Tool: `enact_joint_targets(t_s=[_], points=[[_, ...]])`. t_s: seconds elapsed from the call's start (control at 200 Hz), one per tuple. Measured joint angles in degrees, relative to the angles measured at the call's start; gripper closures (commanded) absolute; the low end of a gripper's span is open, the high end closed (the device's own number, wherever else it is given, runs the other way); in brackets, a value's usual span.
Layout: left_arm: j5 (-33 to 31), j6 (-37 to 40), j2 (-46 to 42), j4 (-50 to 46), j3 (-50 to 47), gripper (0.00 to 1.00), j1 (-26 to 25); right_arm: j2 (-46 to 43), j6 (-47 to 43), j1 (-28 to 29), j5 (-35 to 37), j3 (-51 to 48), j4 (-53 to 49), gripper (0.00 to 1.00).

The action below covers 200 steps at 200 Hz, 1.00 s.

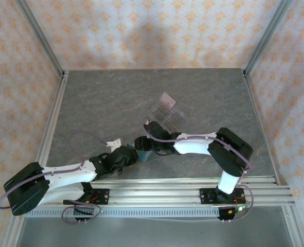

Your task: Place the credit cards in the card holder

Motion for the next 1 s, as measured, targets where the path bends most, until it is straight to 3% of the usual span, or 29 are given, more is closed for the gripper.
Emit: enact_joint_targets(t_s=[0.185, 0.555, 0.756, 1.001], points=[[-0.07, -0.04, -4.61, -3.58, -1.4, 0.4, 0.02, 0.0, -0.02, 1.38, -0.42, 0.42, -0.5, 0.5], [-1.57, -0.55, -23.41, -18.34, -4.72, 0.59, 0.07, 0.0, -0.28, 2.21, -0.87, 0.42, -1.84, 0.57], [-1.95, -0.39, -30.38, -24.06, -5.38, 0.53, 0.83, 0.0, -1.36, 4.74, 0.15, 1.07, -3.85, 0.57], [-1.46, -0.46, -31.52, -26.27, -5.35, 0.43, 1.57, 1.03, -3.39, 6.62, 2.73, 1.38, -5.9, 0.5]])
